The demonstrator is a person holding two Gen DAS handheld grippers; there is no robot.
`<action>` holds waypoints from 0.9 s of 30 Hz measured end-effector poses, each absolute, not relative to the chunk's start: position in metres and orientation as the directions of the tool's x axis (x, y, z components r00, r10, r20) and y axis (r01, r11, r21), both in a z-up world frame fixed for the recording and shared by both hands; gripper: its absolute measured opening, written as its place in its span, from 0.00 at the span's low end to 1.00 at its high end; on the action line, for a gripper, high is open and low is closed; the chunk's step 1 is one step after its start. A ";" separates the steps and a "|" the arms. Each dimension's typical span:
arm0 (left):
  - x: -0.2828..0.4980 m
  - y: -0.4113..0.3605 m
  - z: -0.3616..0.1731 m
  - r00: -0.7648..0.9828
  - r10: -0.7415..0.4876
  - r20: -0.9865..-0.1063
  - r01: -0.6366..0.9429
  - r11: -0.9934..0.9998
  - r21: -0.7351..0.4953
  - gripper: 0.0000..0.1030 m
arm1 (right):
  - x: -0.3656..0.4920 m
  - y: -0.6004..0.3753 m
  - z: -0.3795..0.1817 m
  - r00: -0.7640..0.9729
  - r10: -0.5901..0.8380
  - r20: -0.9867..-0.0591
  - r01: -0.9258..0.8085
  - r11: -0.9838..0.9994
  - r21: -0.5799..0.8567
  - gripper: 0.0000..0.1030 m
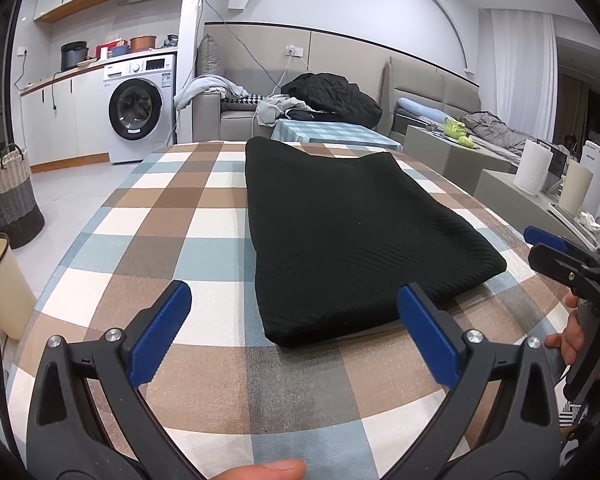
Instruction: Fold small clothes
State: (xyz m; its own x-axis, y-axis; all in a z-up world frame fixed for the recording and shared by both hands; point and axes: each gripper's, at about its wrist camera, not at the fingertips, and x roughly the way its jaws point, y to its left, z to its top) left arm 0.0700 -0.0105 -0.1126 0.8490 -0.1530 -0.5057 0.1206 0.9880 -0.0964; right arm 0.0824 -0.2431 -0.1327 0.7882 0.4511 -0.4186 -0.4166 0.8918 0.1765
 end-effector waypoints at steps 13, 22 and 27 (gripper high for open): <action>0.070 -0.013 -0.114 0.846 -0.158 -0.509 0.127 0.987 -0.094 1.00 | 0.083 -0.243 -0.134 0.788 0.448 -0.422 -0.421 0.892 0.163 1.00; 0.070 -0.013 -0.114 0.848 -0.155 -0.507 0.122 0.988 -0.098 1.00 | 0.083 -0.243 -0.134 0.787 0.450 -0.422 -0.423 0.891 0.162 1.00; 0.070 -0.015 -0.114 0.847 -0.158 -0.507 0.125 0.987 -0.099 1.00 | 0.083 -0.242 -0.134 0.787 0.451 -0.422 -0.423 0.891 0.163 1.00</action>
